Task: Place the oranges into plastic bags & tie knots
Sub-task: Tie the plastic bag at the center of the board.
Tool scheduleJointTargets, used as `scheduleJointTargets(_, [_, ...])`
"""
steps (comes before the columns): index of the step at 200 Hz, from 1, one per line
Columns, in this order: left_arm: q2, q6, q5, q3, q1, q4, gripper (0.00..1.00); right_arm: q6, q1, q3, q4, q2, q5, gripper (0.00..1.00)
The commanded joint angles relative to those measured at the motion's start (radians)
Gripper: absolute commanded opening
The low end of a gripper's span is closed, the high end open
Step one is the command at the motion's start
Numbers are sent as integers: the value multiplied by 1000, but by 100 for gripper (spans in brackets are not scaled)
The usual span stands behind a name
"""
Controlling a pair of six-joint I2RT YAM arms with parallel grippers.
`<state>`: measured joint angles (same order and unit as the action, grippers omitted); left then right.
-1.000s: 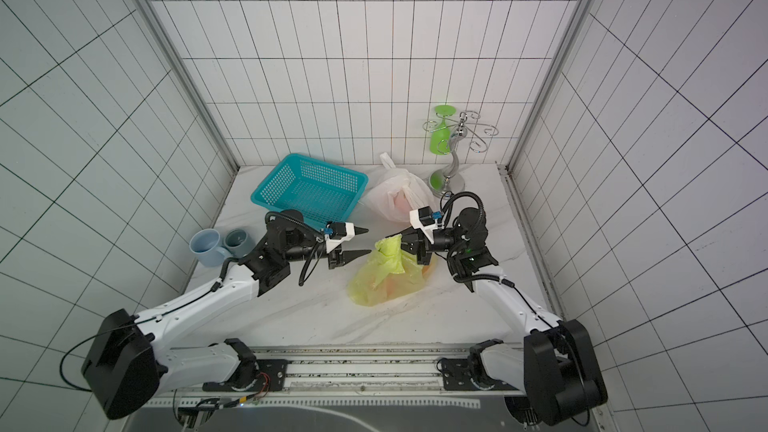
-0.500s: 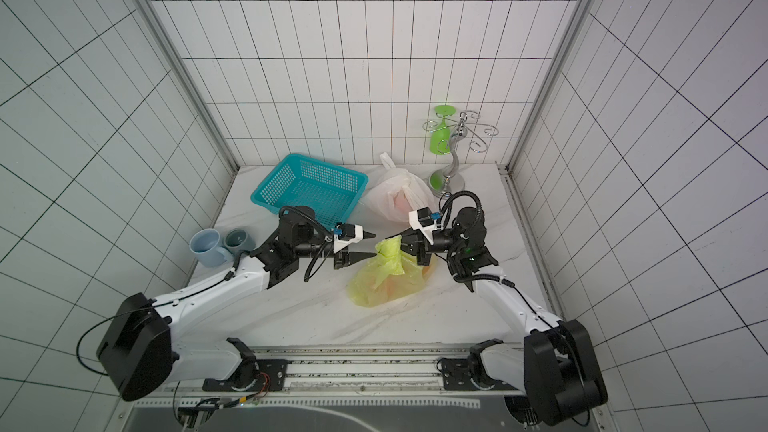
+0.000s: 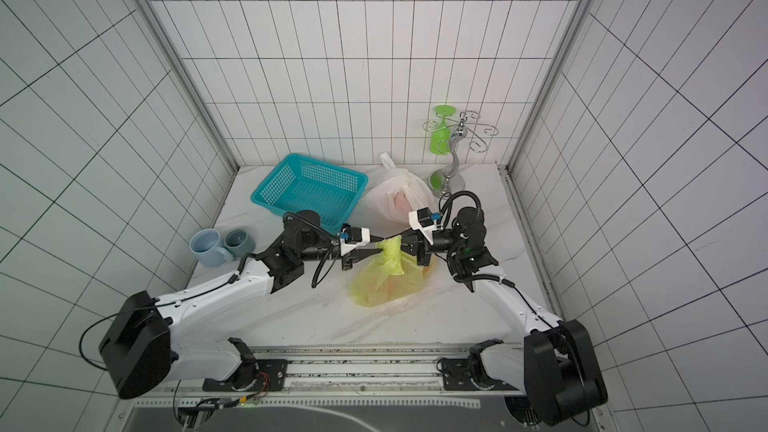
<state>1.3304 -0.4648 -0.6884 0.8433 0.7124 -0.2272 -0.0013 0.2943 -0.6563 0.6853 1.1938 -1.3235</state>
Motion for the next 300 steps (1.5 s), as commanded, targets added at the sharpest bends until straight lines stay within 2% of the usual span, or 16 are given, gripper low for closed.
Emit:
scheduleJointTargets(1, [-19, -22, -2, -6, 2, -9, 18, -17, -1, 25, -10, -10, -11, 0])
scheduleJointTargets(44, [-41, -60, -3, -10, -1, 57, 15, -52, -1, 14, -55, -18, -6, 0])
scheduleJointTargets(80, [-46, -77, -28, 10, -27, 112, 18, -115, -2, 1, -126, -23, -8, 0])
scheduleJointTargets(115, [-28, -78, -22, 17, -31, 115, 18, -118, -1, -5, -135, -22, -16, 0])
scheduleJointTargets(188, [5, -90, -49, 45, -19, 149, 11, -118, 7, -9, -136, -17, -16, 0])
scheduleJointTargets(207, [5, -90, -56, 46, -19, 153, 0, -118, 7, -9, -136, -18, -4, 0])
scheduleJointTargets(229, [-7, -80, -45, 47, -32, 157, 0, -134, 0, -16, -158, -26, 32, 0])
scheduleJointTargets(251, [-28, -33, -27, 47, -55, 154, 0, -199, -13, -47, -263, -37, 79, 0])
scheduleJointTargets(266, [-33, -8, -18, 44, -63, 147, 0, -204, -23, -55, -281, -44, 102, 9])
scheduleJointTargets(276, [-33, 2, -9, 41, -64, 142, 0, -209, -31, -62, -302, -51, 119, 19])
scheduleJointTargets(300, [-36, 20, 17, 30, -65, 133, 0, -285, -62, -111, -447, -70, 177, 36])
